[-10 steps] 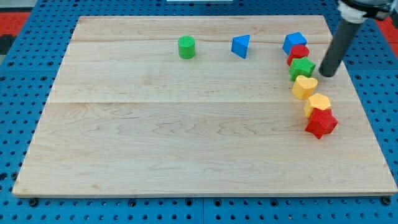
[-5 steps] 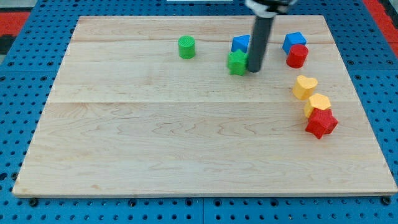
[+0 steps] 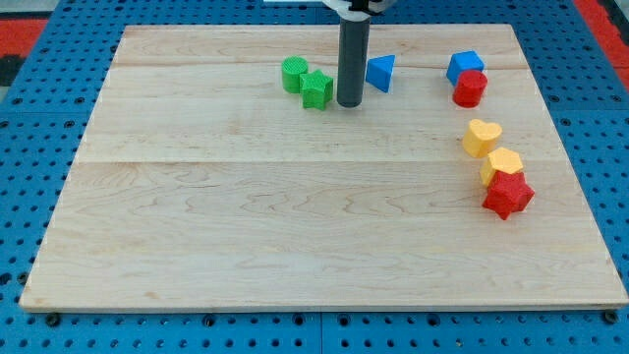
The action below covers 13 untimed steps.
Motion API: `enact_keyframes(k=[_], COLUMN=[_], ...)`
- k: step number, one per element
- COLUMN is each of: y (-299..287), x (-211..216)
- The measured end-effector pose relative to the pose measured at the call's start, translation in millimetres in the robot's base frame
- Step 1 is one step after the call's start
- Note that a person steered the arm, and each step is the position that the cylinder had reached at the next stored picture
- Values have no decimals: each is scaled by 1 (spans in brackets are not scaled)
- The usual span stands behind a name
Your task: Keep the green star to the left of the green circle
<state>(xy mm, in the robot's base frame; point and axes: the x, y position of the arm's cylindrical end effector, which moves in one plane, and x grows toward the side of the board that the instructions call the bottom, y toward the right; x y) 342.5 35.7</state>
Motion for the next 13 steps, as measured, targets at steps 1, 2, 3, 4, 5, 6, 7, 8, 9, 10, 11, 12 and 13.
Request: enact_keyframes(k=[1,2,3,4,5,6,7,8,9,10,11,12,13], y=[-45,-117,-159,-144,-79,-49,-80,-139,-166,-171,-224,-247,-210], x=[-1,-1,1,13,24,2,-15,-16,-27,-42,-38,-75,-121])
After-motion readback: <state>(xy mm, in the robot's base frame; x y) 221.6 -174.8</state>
